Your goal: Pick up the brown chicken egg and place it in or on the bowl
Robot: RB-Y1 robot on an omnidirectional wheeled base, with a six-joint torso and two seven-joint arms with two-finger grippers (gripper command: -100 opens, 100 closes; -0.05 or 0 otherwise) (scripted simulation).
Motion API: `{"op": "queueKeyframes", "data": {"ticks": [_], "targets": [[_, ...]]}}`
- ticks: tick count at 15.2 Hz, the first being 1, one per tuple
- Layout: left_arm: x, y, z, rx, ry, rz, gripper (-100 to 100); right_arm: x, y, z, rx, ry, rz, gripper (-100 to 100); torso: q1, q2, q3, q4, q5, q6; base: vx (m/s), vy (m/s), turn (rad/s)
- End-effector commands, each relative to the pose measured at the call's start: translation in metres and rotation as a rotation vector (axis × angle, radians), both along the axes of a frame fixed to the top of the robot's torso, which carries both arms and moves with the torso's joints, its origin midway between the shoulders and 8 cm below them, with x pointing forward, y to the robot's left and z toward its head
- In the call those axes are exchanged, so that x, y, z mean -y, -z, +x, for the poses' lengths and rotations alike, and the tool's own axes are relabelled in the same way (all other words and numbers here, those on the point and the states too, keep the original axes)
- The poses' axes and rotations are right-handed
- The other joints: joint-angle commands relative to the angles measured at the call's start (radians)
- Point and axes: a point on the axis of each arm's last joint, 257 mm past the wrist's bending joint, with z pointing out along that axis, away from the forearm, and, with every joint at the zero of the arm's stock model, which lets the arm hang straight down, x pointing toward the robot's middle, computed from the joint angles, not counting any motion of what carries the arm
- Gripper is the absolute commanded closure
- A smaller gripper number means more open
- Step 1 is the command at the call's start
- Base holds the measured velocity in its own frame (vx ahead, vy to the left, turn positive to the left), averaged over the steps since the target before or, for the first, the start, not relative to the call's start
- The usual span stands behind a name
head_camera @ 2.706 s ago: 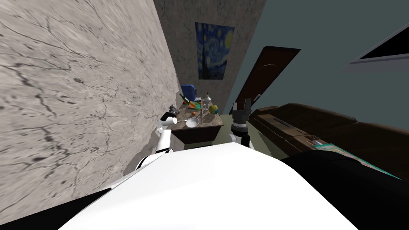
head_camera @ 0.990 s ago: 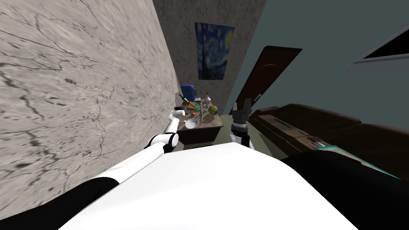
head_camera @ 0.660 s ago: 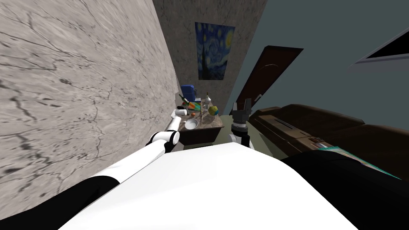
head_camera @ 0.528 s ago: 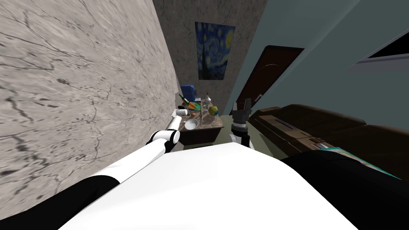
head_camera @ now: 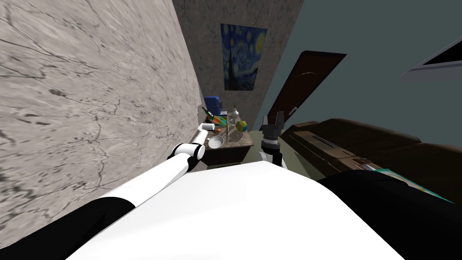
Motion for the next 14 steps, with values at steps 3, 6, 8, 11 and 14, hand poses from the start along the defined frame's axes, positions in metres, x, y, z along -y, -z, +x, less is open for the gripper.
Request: {"op": "queueKeyframes", "data": {"ticks": [3,6,8,11,14], "targets": [[0.01,0.02,-0.013,-0.067,0.039,0.048,-100,0.0,0.0,0.0,0.0,0.0,0.0,0,0.0,-0.001,0.0,0.0,0.0,0.0,0.066,-0.008,0.002],[0.015,0.033,-0.022,-0.106,0.059,0.07,-100,0.0,0.0,0.0,0.0,0.0,0.0,0,0.0,-0.002,-0.001,0.0,0.0,0.0,0.072,-0.007,-0.005],[0.011,0.04,-0.022,-0.094,0.054,0.066,-100,0.0,0.0,0.0,0.0,0.0,0.0,0,0.0,0.0,0.0,0.0,0.0,0.0,0.04,-0.006,-0.006],[0.012,0.039,-0.021,-0.096,0.054,0.066,100,0.0,0.0,0.0,0.0,0.0,0.0,0,0.0,0.0,0.0,0.0,0.0,0.0,0.044,-0.011,-0.005],[0.012,0.039,-0.021,-0.095,0.054,0.065,100,0.0,0.0,0.0,0.0,0.0,0.0,0,0.0,0.002,0.001,0.0,0.0,0.0,0.002,0.0,-0.001]]}}
